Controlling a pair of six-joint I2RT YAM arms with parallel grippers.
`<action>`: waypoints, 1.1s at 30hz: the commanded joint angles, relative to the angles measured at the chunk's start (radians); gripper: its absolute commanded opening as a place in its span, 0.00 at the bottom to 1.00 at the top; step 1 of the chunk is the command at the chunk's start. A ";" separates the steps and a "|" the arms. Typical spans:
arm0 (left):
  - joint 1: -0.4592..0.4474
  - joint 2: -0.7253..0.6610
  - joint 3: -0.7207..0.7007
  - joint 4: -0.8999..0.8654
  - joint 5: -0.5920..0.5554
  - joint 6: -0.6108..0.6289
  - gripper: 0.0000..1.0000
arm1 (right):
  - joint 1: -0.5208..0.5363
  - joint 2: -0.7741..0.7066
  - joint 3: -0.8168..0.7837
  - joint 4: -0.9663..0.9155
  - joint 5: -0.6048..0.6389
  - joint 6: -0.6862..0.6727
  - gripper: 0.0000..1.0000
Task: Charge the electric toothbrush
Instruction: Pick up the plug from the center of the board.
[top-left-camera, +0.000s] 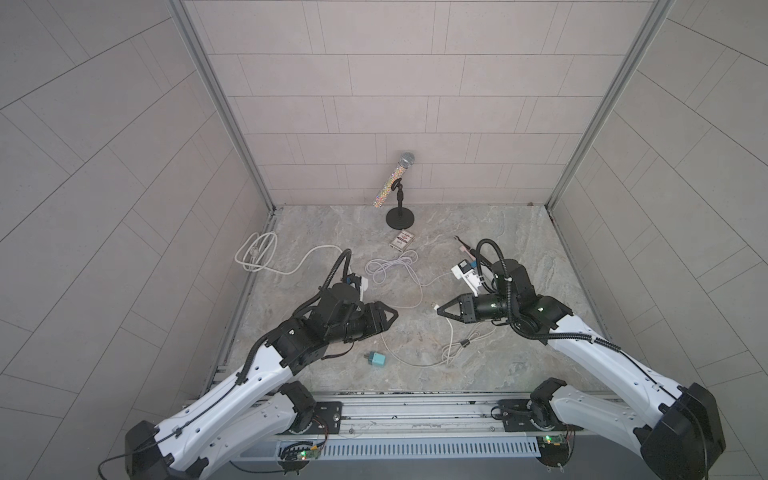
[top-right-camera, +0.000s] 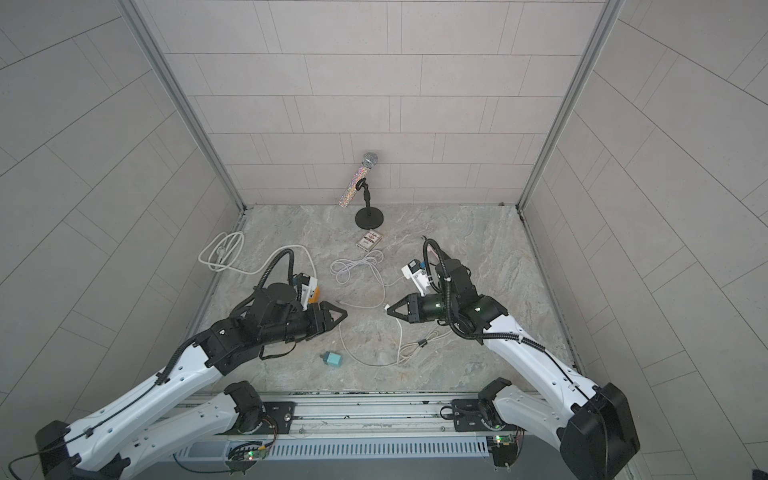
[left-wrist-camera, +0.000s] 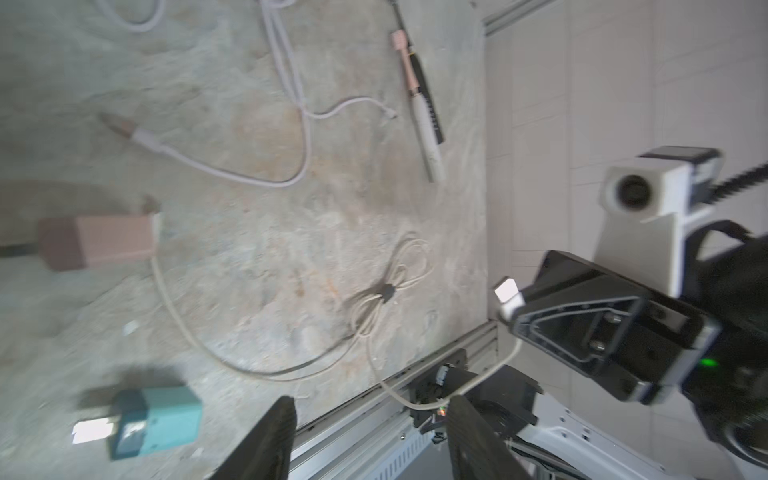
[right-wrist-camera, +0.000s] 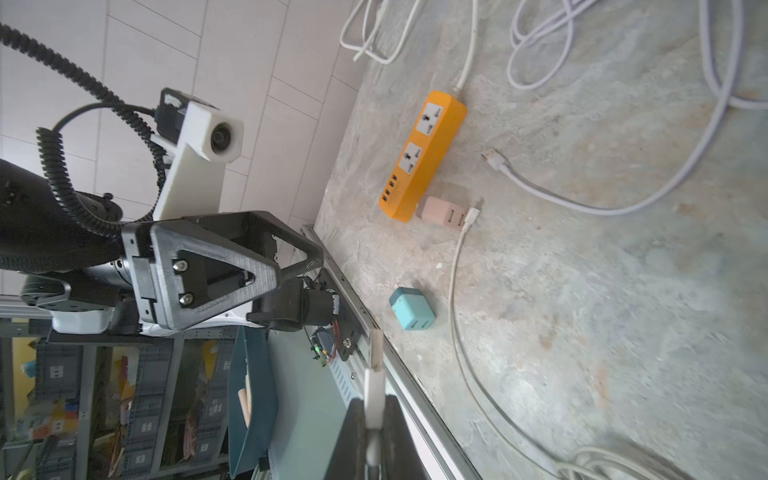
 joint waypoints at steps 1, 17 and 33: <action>-0.063 -0.033 -0.068 -0.195 -0.146 -0.164 0.63 | -0.002 -0.025 -0.020 -0.047 0.031 -0.040 0.00; -0.253 0.095 -0.221 -0.008 -0.315 -0.740 0.67 | 0.026 -0.009 -0.103 0.142 -0.005 0.049 0.00; -0.256 0.321 -0.151 0.032 -0.323 -0.855 0.66 | 0.026 0.028 -0.080 0.148 -0.037 0.042 0.00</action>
